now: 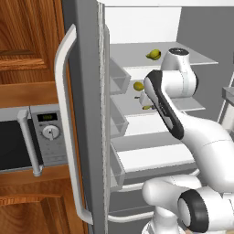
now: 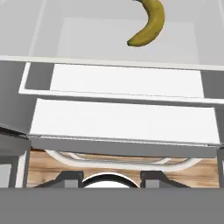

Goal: Pick up the banana and pear from the fridge and place one fruit on each plate on the dining counter.

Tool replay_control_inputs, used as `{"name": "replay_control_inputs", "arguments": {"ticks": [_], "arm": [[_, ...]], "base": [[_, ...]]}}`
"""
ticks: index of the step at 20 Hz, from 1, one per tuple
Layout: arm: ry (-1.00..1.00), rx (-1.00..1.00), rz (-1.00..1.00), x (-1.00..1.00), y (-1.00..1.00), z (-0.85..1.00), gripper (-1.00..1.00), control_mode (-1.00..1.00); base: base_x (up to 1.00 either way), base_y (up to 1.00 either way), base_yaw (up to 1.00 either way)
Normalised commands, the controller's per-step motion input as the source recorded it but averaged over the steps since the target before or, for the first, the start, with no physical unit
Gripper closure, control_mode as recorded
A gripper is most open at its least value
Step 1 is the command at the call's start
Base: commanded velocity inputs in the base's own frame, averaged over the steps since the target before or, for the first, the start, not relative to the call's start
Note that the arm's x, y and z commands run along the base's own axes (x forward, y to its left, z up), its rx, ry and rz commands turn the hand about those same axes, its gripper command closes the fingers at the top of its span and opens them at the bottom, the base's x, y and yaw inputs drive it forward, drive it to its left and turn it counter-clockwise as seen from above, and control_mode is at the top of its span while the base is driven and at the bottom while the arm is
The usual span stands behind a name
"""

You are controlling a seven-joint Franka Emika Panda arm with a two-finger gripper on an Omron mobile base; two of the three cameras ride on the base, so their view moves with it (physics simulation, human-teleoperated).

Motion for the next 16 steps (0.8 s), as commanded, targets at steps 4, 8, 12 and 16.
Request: {"name": "replay_control_inputs", "arguments": {"ticks": [4,8,12,16], "arm": [[-0.09,-0.01,0.0,-0.57,0.0,0.01,-1.0,-1.0],[-0.3,-0.08,0.0,-0.85,0.0,0.06,-1.0,-1.0],[-0.46,-0.01,0.0,-0.47,-0.01,0.38,-1.0,-1.0],[-0.29,0.0,0.0,-0.11,-0.09,0.68,-1.0,-1.0]], "base": [[0.0,0.0,0.0],[0.0,0.0,0.0],[0.0,0.0,0.0],[0.0,0.0,0.0]]}}
